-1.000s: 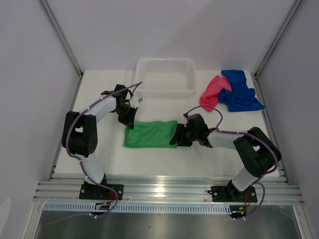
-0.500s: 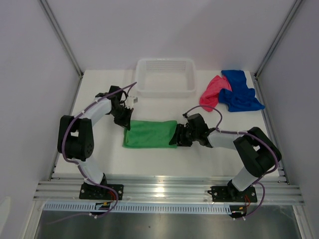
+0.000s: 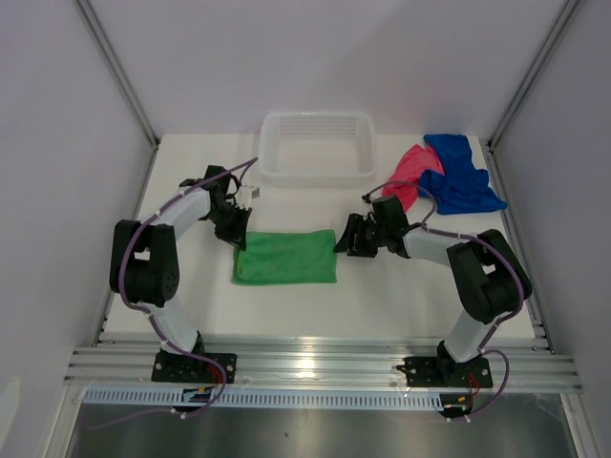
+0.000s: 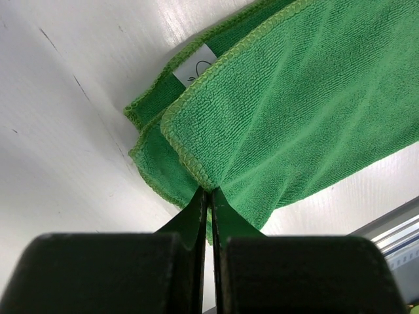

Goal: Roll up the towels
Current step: Fold the towel

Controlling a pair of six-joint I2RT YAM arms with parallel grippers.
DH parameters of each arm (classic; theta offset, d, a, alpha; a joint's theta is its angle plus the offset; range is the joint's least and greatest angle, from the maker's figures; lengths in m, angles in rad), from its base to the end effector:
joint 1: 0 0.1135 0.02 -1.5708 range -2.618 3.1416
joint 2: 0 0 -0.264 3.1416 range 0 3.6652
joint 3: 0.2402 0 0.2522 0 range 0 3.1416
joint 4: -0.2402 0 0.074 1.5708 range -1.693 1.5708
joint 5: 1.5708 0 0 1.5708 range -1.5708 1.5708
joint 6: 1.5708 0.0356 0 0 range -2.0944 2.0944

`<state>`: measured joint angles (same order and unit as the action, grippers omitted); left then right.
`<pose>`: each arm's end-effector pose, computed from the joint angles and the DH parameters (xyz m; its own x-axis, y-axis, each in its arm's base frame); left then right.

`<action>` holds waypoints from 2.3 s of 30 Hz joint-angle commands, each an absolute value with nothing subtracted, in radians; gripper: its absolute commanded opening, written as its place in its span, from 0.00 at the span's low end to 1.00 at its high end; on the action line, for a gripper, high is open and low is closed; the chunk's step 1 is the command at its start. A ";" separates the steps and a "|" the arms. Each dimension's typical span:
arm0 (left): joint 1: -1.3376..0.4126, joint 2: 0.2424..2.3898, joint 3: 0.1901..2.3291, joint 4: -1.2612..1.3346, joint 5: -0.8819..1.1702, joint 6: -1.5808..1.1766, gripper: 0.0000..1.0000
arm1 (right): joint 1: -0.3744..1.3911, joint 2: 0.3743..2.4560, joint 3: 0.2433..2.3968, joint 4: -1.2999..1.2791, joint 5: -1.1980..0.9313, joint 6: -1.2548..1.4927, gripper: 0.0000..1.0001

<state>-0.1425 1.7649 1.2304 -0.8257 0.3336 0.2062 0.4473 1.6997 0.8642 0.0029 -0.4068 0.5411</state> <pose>0.3297 -0.0591 0.1941 -0.9061 0.3255 -0.2702 0.3959 0.8775 -0.2706 0.2955 0.1574 0.1550 -0.8999 0.0930 -0.4261 -0.2027 0.7758 0.5975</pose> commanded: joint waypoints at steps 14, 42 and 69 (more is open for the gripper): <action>-0.135 1.668 1.269 -0.908 0.354 0.238 0.01 | 0.414 1.870 0.818 0.388 -0.512 0.650 0.47; -0.058 1.878 1.262 -0.881 0.222 0.273 0.01 | 0.449 1.997 0.985 0.379 -0.594 0.643 0.50; -0.048 1.835 1.308 -0.894 0.219 0.291 0.01 | 0.463 1.841 0.828 0.403 -0.525 0.687 0.02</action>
